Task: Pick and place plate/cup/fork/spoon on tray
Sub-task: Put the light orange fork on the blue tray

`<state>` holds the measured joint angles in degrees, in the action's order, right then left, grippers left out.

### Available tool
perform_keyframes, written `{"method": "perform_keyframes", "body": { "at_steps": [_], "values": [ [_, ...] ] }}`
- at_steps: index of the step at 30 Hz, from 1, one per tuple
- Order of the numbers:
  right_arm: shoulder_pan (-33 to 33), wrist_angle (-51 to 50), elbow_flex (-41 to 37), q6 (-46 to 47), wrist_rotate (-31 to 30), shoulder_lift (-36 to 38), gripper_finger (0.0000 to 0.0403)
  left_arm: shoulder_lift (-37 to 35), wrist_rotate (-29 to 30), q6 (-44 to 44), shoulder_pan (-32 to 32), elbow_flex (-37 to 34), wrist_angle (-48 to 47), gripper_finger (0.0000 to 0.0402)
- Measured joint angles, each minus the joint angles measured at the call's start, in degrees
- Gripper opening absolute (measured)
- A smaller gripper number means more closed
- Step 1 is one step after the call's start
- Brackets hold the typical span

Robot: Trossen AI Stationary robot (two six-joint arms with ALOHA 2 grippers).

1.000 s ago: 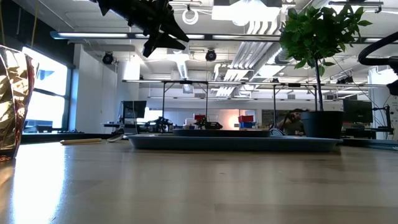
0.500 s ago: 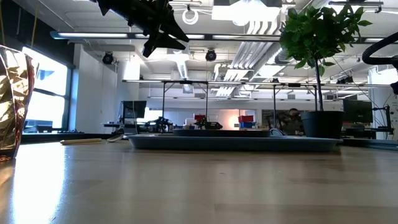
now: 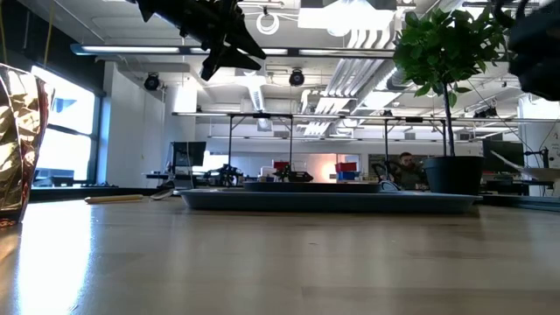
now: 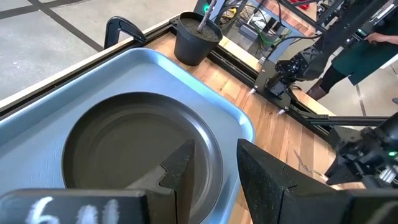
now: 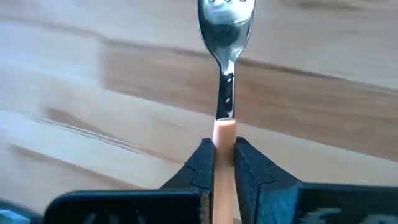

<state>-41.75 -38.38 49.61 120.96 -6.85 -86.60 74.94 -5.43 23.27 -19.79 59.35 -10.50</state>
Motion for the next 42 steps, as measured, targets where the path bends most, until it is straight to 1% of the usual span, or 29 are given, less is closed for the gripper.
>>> {"method": "perform_keyframes", "body": {
  "at_steps": [3,7,12,15,23,29,32,36,42],
  "values": [
    [1.2,0.9,0.0,1.6,-5.0,1.7,0.0014,0.0,0.0,0.0,0.0,0.0,0.0,0.0108],
    [3.7,2.1,0.0,1.4,-11.3,3.6,0.0014,0.0,0.0,0.0,0.0,0.0,-0.1,0.0108],
    [8.1,5.1,0.1,-1.5,-19.4,5.0,0.0015,0.0,0.0,0.0,0.0,0.0,-1.0,0.0108],
    [11.5,7.3,0.1,-5.3,-22.1,5.4,0.0015,0.0,0.0,0.0,0.0,0.0,-1.6,0.0108],
    [20.7,10.9,0.2,-16.2,-22.9,5.7,0.0014,0.0,0.0,-1.5,0.0,0.0,-3.9,0.0108],
    [27.1,12.9,0.4,-26.7,-22.0,6.1,0.0014,0.0,0.6,-2.1,0.0,0.0,-3.9,0.0108],
    [30.3,10.8,2.6,-33.5,-21.6,6.4,0.0014,0.0,0.8,-3.3,0.0,0.0,-3.9,0.0108],
    [34.8,4.1,8.1,-40.7,-21.1,6.4,0.0014,0.0,0.8,-3.4,0.0,0.0,-3.9,0.0108],
    [41.2,-10.0,18.5,-44.4,-21.3,6.4,0.0014,0.0,0.8,-3.5,0.0,0.0,-3.9,0.0108]
  ]
}}
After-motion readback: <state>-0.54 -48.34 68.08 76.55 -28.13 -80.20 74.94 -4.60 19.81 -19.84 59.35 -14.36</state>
